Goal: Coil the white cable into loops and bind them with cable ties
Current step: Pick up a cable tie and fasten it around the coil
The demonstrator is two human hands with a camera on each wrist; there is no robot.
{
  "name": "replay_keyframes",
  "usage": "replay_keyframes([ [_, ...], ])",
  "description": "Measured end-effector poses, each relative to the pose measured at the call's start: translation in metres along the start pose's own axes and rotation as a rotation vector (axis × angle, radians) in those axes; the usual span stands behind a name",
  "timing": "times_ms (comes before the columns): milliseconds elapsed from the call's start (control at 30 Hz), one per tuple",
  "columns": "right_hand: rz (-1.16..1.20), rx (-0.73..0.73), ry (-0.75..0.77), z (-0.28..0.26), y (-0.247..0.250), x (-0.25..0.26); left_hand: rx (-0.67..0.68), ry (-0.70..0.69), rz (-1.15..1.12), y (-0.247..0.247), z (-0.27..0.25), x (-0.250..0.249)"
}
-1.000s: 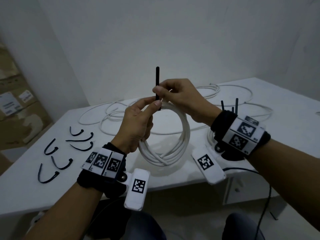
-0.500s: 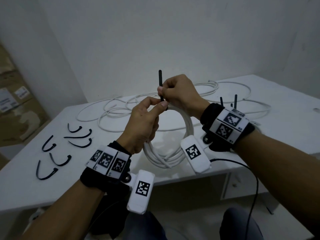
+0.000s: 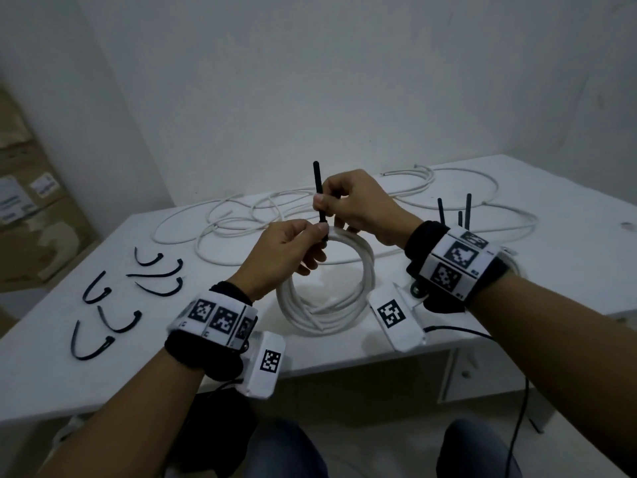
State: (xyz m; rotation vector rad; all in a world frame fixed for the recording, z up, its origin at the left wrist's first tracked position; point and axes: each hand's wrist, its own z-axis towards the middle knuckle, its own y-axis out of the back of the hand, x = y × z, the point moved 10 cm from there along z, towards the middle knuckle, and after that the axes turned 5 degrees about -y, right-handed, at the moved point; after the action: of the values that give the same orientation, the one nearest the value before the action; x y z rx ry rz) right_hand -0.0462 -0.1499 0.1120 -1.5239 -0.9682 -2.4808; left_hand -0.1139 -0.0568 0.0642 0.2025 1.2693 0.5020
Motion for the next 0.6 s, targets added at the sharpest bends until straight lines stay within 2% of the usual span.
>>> replay_keyframes([
  [100,-0.061,-0.037,0.038,0.003,-0.002,0.002,-0.078,-0.069,0.124,0.005,0.001,-0.005],
  [333,-0.097,-0.120,0.072,0.005,0.001,0.003,-0.216,-0.245,0.098,0.005,0.004,-0.020],
  [400,-0.087,-0.162,0.058,0.005,0.007,0.002,-0.224,-0.254,0.042,0.005,0.004,-0.024],
  [500,0.092,-0.229,0.008,0.010,0.017,-0.004,-0.217,-0.240,0.036,0.000,0.008,-0.033],
  [600,0.112,-0.208,-0.045,0.010,0.017,-0.010,-0.202,-0.223,0.048,-0.007,0.008,-0.036],
])
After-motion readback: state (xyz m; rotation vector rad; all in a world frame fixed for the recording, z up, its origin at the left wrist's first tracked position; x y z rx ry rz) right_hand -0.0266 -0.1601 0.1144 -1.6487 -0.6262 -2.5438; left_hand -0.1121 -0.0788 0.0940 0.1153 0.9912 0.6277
